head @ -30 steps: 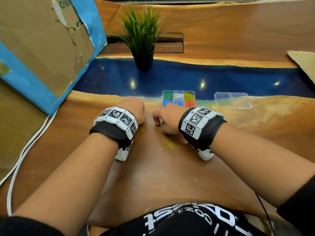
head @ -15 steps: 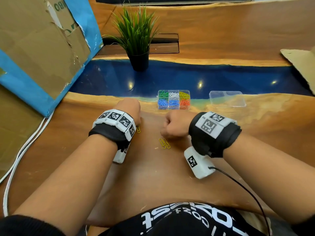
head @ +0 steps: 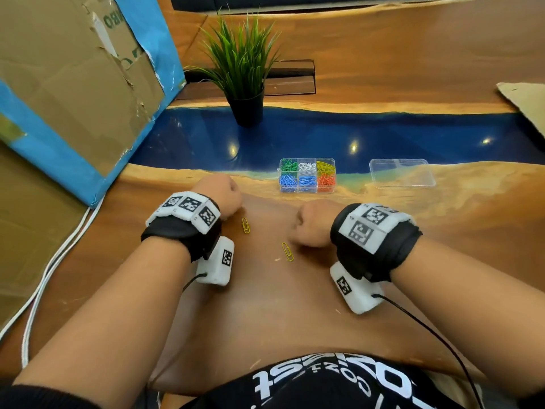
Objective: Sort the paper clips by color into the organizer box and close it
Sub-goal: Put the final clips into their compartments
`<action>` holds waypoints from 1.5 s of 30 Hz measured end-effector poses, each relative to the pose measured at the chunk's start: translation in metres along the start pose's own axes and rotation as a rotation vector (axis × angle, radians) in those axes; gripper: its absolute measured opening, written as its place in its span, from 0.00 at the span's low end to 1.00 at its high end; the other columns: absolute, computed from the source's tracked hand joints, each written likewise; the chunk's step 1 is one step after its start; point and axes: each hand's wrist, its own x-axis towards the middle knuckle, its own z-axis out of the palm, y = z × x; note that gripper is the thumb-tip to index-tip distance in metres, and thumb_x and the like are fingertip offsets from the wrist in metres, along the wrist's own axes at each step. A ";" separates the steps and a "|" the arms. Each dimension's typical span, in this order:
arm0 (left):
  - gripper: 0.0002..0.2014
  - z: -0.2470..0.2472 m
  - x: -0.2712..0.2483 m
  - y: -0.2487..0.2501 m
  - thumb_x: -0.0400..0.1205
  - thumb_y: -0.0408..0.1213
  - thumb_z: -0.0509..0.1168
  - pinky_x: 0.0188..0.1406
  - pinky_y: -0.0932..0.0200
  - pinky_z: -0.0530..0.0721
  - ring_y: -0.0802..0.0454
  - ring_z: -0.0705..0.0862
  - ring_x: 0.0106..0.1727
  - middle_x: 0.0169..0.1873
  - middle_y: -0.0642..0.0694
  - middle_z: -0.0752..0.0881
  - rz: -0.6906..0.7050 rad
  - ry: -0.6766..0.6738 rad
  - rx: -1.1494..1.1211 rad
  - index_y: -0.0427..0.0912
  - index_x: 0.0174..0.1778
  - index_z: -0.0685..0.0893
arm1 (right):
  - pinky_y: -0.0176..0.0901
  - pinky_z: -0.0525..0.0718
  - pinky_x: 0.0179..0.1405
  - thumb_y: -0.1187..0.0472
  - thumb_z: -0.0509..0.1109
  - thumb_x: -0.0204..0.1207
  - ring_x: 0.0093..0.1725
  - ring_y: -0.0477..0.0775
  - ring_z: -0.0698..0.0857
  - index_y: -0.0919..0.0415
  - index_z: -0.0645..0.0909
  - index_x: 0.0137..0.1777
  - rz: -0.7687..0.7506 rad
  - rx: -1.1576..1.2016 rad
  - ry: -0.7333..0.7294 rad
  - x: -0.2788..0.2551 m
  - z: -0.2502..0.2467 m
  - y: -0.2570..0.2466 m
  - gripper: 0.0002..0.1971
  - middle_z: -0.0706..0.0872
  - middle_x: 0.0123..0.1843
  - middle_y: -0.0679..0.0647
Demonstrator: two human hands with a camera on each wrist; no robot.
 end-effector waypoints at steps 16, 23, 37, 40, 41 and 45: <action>0.19 0.004 -0.008 0.009 0.71 0.50 0.73 0.46 0.52 0.86 0.43 0.87 0.48 0.43 0.41 0.88 -0.007 -0.084 0.273 0.37 0.47 0.86 | 0.44 0.83 0.40 0.51 0.73 0.70 0.39 0.53 0.82 0.56 0.81 0.43 -0.116 0.329 -0.020 -0.002 0.000 -0.004 0.09 0.85 0.40 0.53; 0.08 0.006 -0.006 0.015 0.69 0.39 0.71 0.37 0.57 0.85 0.45 0.86 0.40 0.35 0.44 0.86 -0.012 -0.105 0.290 0.40 0.41 0.85 | 0.44 0.81 0.42 0.52 0.67 0.76 0.43 0.59 0.81 0.60 0.71 0.30 -0.122 -0.179 0.031 -0.006 0.010 -0.019 0.17 0.79 0.37 0.55; 0.13 0.006 -0.013 0.009 0.67 0.47 0.74 0.41 0.55 0.85 0.46 0.86 0.40 0.33 0.45 0.86 -0.006 -0.103 0.330 0.42 0.36 0.83 | 0.48 0.85 0.48 0.62 0.68 0.73 0.50 0.58 0.84 0.52 0.80 0.55 -0.312 -0.152 0.065 -0.004 0.012 -0.032 0.11 0.85 0.50 0.53; 0.10 0.007 -0.011 0.011 0.67 0.42 0.73 0.46 0.52 0.88 0.46 0.87 0.42 0.36 0.46 0.88 0.003 -0.108 0.325 0.42 0.41 0.86 | 0.48 0.85 0.46 0.62 0.68 0.74 0.48 0.59 0.85 0.53 0.82 0.51 -0.353 -0.171 0.058 -0.005 0.011 -0.034 0.08 0.85 0.48 0.55; 0.09 0.008 -0.011 0.011 0.68 0.40 0.73 0.48 0.51 0.88 0.46 0.87 0.42 0.37 0.46 0.88 0.001 -0.113 0.321 0.42 0.42 0.86 | 0.48 0.86 0.45 0.62 0.67 0.74 0.47 0.60 0.85 0.54 0.82 0.49 -0.355 -0.171 0.059 -0.005 0.011 -0.034 0.06 0.85 0.47 0.56; 0.08 0.009 -0.012 0.012 0.70 0.37 0.71 0.48 0.51 0.88 0.45 0.88 0.43 0.39 0.45 0.89 0.005 -0.108 0.309 0.41 0.43 0.86 | 0.50 0.87 0.47 0.60 0.65 0.75 0.46 0.62 0.86 0.60 0.83 0.48 -0.336 -0.153 0.065 -0.006 0.011 -0.033 0.07 0.86 0.46 0.58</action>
